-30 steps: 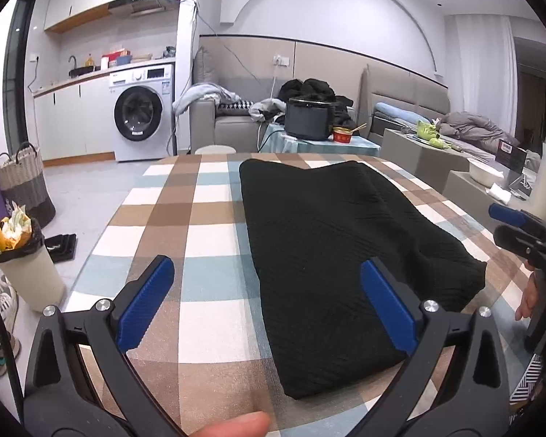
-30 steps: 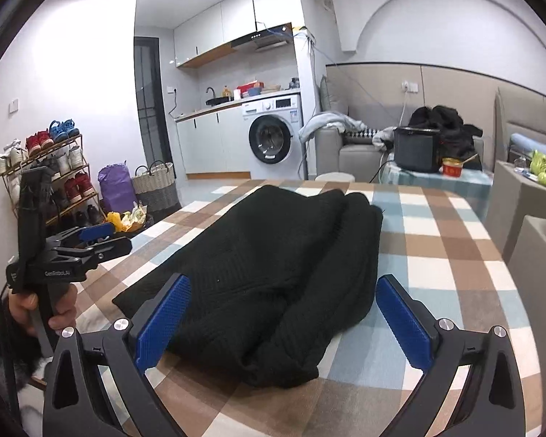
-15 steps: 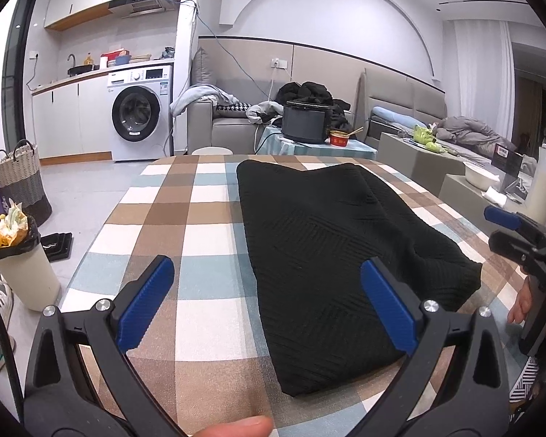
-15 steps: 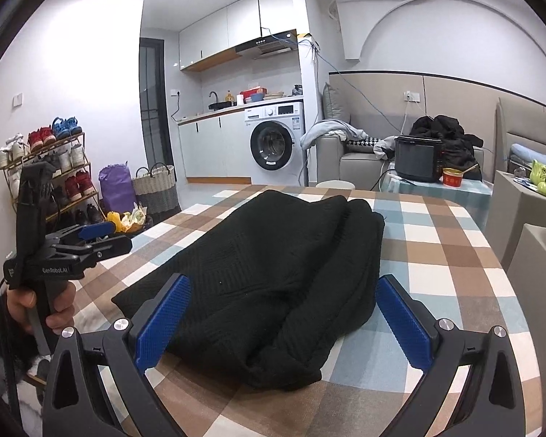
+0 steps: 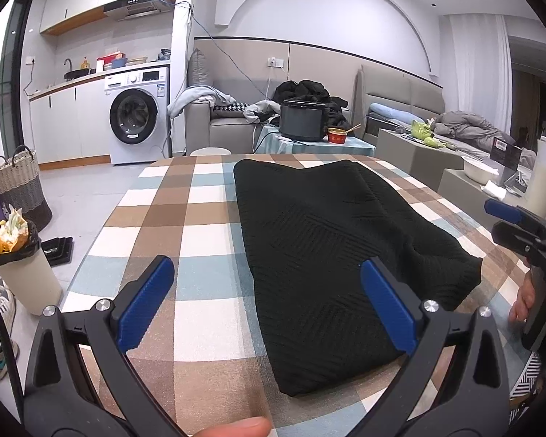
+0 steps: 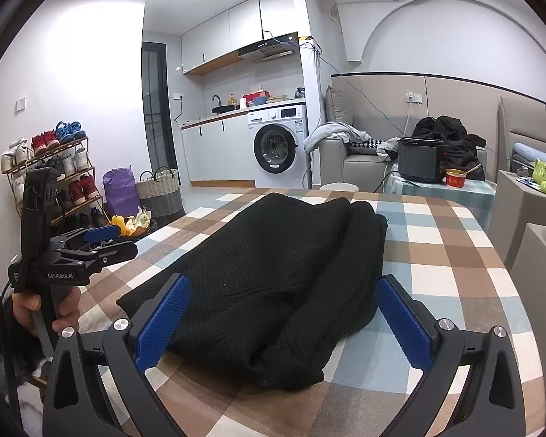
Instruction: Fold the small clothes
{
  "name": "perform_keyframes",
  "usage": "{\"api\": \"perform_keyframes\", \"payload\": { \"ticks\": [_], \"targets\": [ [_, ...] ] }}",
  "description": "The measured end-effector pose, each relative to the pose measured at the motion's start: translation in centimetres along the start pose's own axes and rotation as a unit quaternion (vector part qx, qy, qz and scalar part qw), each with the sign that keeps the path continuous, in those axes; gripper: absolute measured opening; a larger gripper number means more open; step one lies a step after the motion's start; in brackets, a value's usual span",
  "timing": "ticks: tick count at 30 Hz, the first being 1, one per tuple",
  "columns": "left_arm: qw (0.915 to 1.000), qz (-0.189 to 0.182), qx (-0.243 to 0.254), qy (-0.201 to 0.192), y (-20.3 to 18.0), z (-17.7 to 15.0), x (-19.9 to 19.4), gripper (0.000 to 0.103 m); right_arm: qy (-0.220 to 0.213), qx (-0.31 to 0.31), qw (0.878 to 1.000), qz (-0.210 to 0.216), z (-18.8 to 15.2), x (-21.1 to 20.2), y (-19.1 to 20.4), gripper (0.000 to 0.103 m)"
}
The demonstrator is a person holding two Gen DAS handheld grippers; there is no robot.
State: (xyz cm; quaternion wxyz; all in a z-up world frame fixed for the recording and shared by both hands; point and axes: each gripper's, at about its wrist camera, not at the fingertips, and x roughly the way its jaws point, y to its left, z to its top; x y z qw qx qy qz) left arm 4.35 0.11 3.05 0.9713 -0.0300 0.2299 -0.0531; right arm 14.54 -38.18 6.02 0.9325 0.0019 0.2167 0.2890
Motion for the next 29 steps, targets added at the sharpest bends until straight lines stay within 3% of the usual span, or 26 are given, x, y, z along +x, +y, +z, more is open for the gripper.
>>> {"api": "perform_keyframes", "payload": {
  "ticks": [29],
  "targets": [
    [1.0000, -0.001, -0.001, -0.003, 0.00, 0.22, 0.15, 0.102, 0.003, 0.001, 1.000, 0.001, -0.18, 0.06, 0.18, 0.103]
  ]
}}
